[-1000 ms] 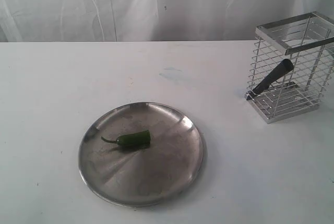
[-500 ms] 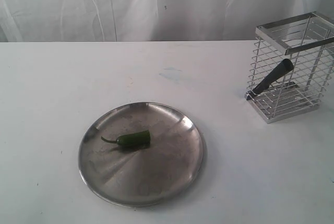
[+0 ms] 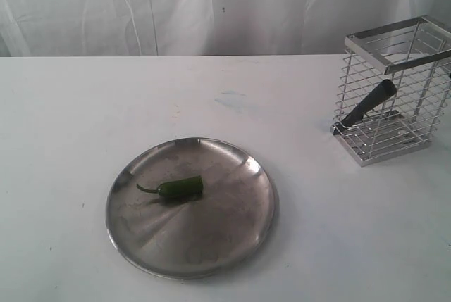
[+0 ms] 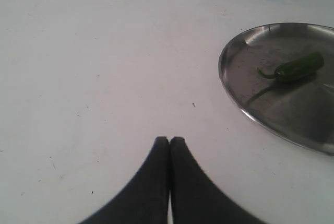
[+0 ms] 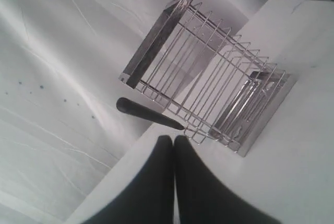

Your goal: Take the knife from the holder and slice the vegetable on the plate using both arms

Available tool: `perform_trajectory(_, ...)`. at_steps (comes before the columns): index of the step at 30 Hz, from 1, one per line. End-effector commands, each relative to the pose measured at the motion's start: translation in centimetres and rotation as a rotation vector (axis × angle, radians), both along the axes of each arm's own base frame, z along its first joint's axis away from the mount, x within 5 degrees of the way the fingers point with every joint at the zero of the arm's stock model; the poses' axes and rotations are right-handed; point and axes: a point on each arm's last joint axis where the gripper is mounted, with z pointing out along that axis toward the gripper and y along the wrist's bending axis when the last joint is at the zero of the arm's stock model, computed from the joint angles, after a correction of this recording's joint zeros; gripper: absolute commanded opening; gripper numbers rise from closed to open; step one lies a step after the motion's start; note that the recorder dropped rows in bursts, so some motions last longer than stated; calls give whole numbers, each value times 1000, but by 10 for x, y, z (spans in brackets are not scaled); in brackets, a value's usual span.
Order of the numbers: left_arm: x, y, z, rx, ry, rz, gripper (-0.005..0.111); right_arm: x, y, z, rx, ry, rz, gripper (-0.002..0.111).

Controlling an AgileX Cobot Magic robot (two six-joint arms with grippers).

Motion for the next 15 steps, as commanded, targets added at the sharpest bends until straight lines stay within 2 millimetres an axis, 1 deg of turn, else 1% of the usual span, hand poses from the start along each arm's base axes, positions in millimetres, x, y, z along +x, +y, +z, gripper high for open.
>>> perform_trajectory(1,0,0,-1,-2,4,-8,0,0,-3,6,108,-77,-32,0)
perform_trajectory(2,0,0,-1,-2,4,-8,0,0,-4,8,156,-101,-40,0)
perform_trajectory(4,0,0,-1,-2,4,-8,0,-1,-5,12,340,-143,-48,0)
perform_trajectory(6,0,0,-1,-2,4,-8,0,-3,-5,26,638,-193,-26,0)
perform_trajectory(7,0,0,-1,-2,4,-8,0,-5,-5,35,738,-222,-10,0)
perform_trajectory(8,0,0,-1,-2,4,-8,0,-8,-5,46,793,-260,4,0)
perform_trajectory(10,0,0,-1,-2,4,-8,0,-15,-7,68,794,-359,22,0)
perform_trajectory(11,0,0,-1,-2,4,-8,0,-20,-8,84,766,-432,30,0)
perform_trajectory(12,0,0,-1,-2,4,-8,0,-25,-9,95,728,-486,32,0)
perform_trajectory(13,0,0,-1,-2,4,-8,0,-30,-9,105,667,-541,30,0)
perform_trajectory(14,0,0,-1,-2,4,-8,0,-37,-9,118,555,-611,20,0)
perform_trajectory(15,0,0,-1,-2,4,-8,0,-44,-8,131,391,-674,0,0)
